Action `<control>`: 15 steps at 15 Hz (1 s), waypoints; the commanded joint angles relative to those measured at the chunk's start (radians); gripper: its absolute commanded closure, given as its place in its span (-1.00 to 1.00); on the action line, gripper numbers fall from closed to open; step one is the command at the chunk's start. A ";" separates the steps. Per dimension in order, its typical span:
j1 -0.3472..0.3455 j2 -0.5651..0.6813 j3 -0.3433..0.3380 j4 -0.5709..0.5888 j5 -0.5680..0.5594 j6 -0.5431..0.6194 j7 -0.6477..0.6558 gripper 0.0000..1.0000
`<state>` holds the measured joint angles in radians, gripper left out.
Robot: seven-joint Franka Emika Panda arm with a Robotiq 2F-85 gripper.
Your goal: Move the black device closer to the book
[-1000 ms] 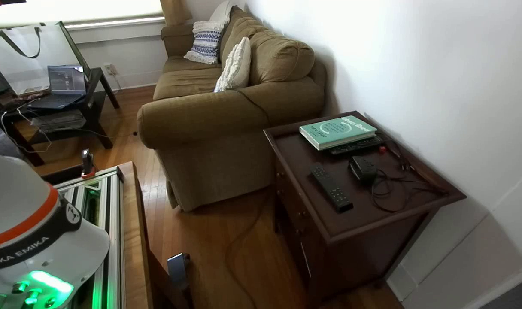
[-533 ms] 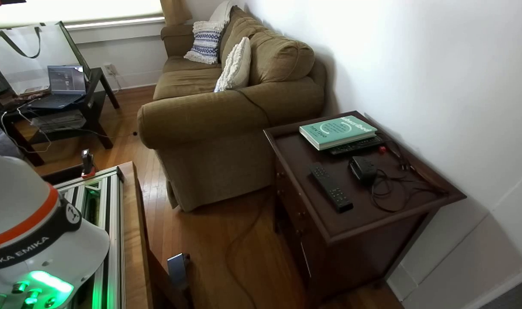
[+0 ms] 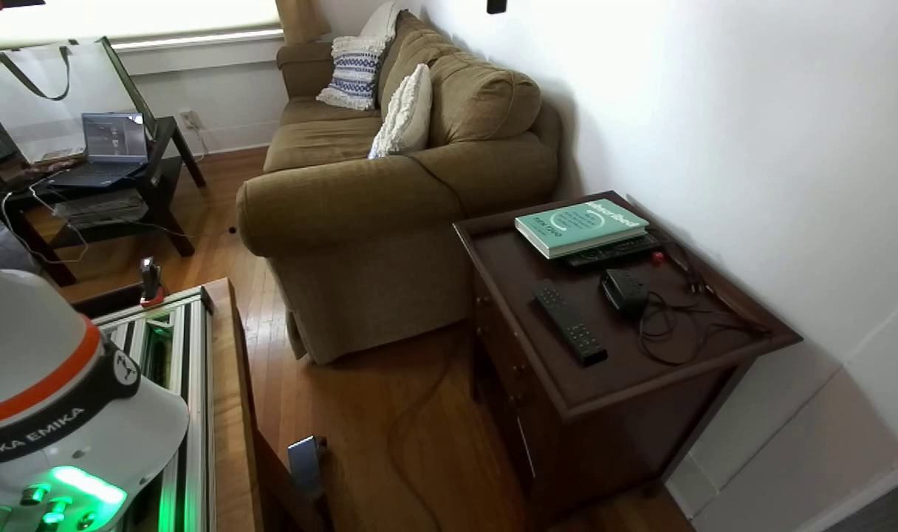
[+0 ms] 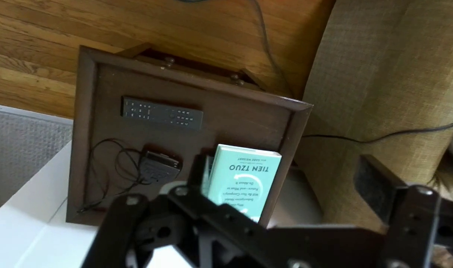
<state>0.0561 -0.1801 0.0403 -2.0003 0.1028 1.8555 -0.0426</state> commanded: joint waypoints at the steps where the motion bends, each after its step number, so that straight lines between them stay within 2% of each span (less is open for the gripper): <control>1: -0.026 0.127 -0.009 0.068 -0.063 0.081 0.031 -1.00; 8: -0.068 0.314 -0.049 0.131 -0.088 0.279 0.027 -1.00; 15: -0.062 0.486 -0.076 0.193 -0.151 0.397 0.130 -1.00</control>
<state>-0.0176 0.2333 -0.0206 -1.8524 0.0004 2.2220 0.0286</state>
